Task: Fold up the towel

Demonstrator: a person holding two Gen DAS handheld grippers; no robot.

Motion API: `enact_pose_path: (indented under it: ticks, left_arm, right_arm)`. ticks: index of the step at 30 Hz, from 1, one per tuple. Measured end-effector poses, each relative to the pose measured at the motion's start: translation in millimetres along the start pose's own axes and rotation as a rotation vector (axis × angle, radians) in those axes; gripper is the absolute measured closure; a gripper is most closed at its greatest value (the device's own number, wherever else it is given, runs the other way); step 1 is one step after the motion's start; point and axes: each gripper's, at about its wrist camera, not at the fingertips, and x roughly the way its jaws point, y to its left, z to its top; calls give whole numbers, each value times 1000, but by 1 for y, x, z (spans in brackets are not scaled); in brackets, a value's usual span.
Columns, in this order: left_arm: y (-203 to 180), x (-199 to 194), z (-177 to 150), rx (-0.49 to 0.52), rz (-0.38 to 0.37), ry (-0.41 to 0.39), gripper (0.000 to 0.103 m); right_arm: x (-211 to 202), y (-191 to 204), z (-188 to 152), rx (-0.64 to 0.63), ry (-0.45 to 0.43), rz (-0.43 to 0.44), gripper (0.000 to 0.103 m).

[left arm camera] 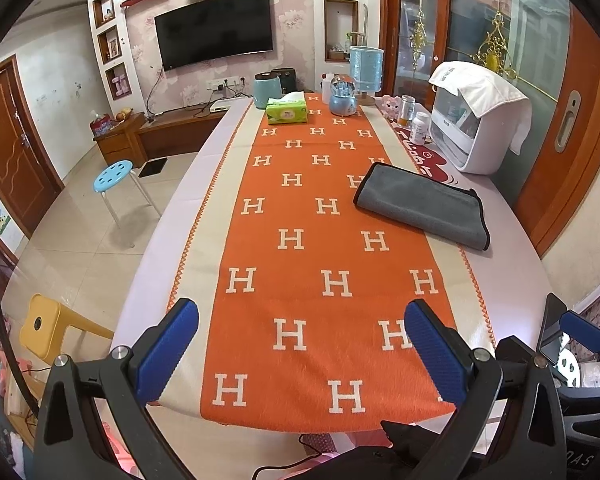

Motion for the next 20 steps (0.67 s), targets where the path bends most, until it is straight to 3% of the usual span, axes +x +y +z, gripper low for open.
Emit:
enact_pose_path:
  ticks: [20]
  left_arm:
    - [3,-1,-7,6,-3,16,1]
  right_arm:
    - [0,0,-8,4,4,-2,0]
